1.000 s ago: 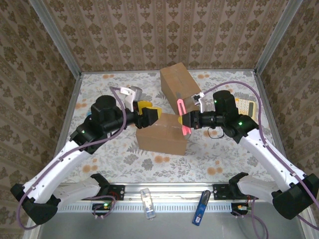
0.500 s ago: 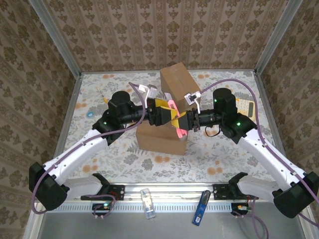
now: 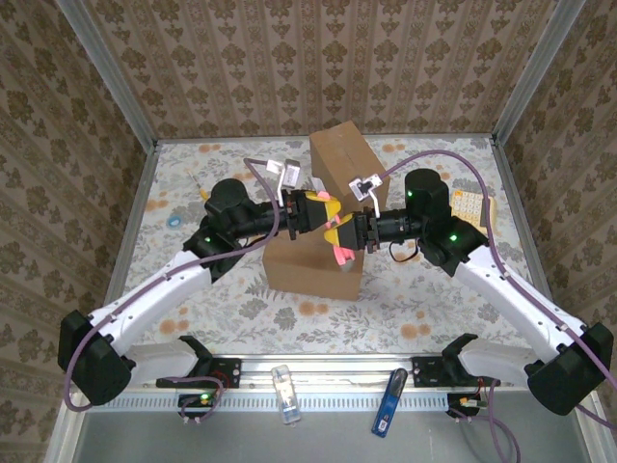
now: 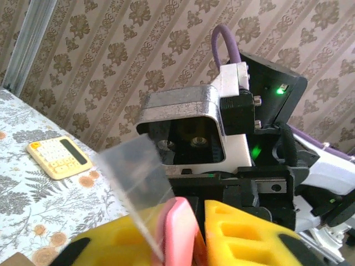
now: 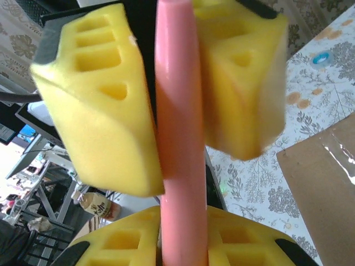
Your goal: Unpack the express box
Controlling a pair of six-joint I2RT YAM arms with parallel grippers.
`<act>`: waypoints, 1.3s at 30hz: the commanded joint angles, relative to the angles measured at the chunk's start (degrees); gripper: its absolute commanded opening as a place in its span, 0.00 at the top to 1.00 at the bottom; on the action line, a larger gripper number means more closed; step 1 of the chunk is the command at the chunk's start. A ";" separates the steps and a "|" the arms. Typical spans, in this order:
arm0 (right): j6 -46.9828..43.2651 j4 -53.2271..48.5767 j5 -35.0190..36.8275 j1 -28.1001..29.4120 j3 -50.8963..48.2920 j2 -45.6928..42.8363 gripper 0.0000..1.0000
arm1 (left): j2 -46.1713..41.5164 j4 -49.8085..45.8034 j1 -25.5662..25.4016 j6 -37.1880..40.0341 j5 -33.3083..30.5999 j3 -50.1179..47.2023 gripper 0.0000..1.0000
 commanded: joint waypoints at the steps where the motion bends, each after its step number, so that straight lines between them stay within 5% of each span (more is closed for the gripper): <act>1: 3.72 7.38 0.25 0.30 0.69 -0.37 1.00 | -0.99 0.35 0.51 1.36 -0.73 -1.61 0.94; 4: 5.72 10.01 2.30 0.30 -0.58 -1.08 0.99 | -1.51 0.32 0.56 1.32 -1.96 -2.05 1.00; 16: 15.18 26.83 8.51 2.08 -8.16 -2.89 0.66 | -3.14 8.40 3.22 -4.54 -7.24 -6.47 1.00; 34: 16.42 32.02 10.27 5.23 -8.50 1.97 0.56 | 0.05 17.21 4.71 -11.59 -7.15 -7.75 1.00; 39: 16.86 33.02 10.22 5.58 -7.85 2.97 0.65 | -0.12 17.20 4.71 -11.80 -7.24 -7.84 1.00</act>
